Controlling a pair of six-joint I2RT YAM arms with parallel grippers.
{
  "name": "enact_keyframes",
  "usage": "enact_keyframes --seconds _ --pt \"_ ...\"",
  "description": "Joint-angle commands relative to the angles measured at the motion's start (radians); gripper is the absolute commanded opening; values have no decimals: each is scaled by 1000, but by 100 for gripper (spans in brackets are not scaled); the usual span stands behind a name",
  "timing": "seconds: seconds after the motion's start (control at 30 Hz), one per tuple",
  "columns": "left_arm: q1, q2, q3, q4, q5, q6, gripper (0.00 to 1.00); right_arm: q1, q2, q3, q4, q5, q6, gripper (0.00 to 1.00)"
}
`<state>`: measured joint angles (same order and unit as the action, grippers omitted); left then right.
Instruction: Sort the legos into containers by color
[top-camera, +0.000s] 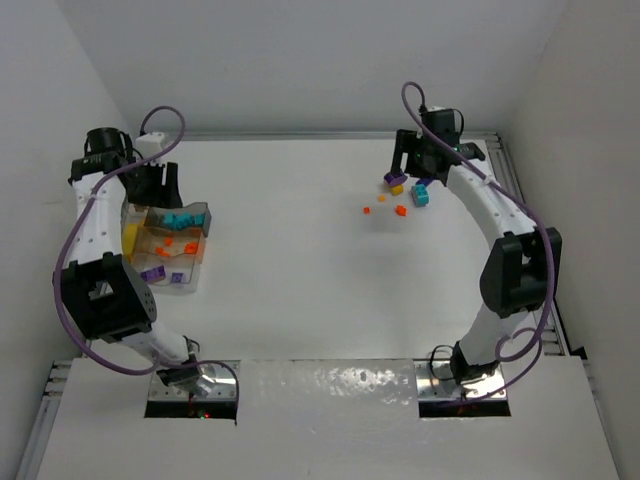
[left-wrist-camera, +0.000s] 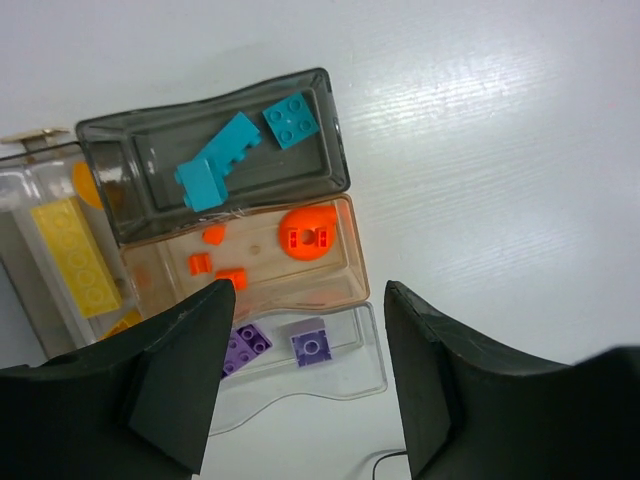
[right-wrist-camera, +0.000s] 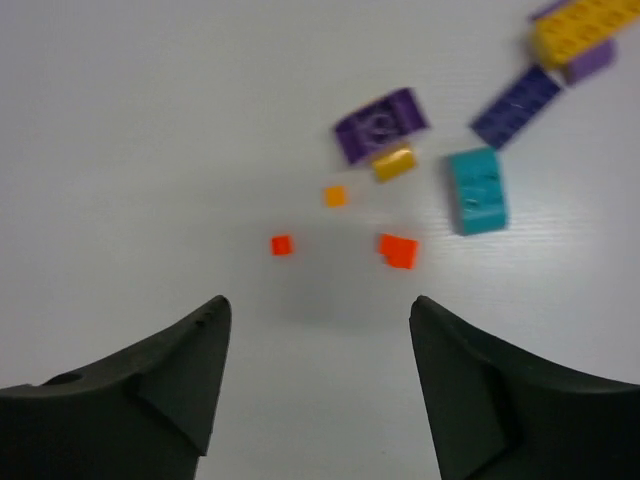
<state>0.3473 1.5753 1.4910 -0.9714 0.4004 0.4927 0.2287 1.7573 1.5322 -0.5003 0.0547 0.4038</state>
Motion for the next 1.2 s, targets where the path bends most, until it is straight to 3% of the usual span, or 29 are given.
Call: enact_keyframes --seconds 0.0,0.23,0.53,0.73,0.83,0.97,1.03,1.17 --pt "-33 -17 84 7 -18 -6 59 8 1 5 -3 131 1 81" --pt "-79 8 101 -3 -55 -49 58 -48 100 100 -49 143 92 87" --pt "-77 -28 32 -38 -91 27 58 -51 310 299 -44 252 -37 92" --pt "-77 18 119 -56 -43 -2 58 -54 459 454 -69 181 49 91" --pt "-77 51 158 -70 -48 -9 58 -52 482 459 -98 341 251 89" --pt "-79 66 166 -72 -41 -11 58 -46 404 332 6 396 614 81" --pt "-77 75 164 -70 -41 -16 58 -28 386 257 83 450 687 80" --pt "-77 77 161 -75 -46 -3 58 0 451 353 3 507 747 81"
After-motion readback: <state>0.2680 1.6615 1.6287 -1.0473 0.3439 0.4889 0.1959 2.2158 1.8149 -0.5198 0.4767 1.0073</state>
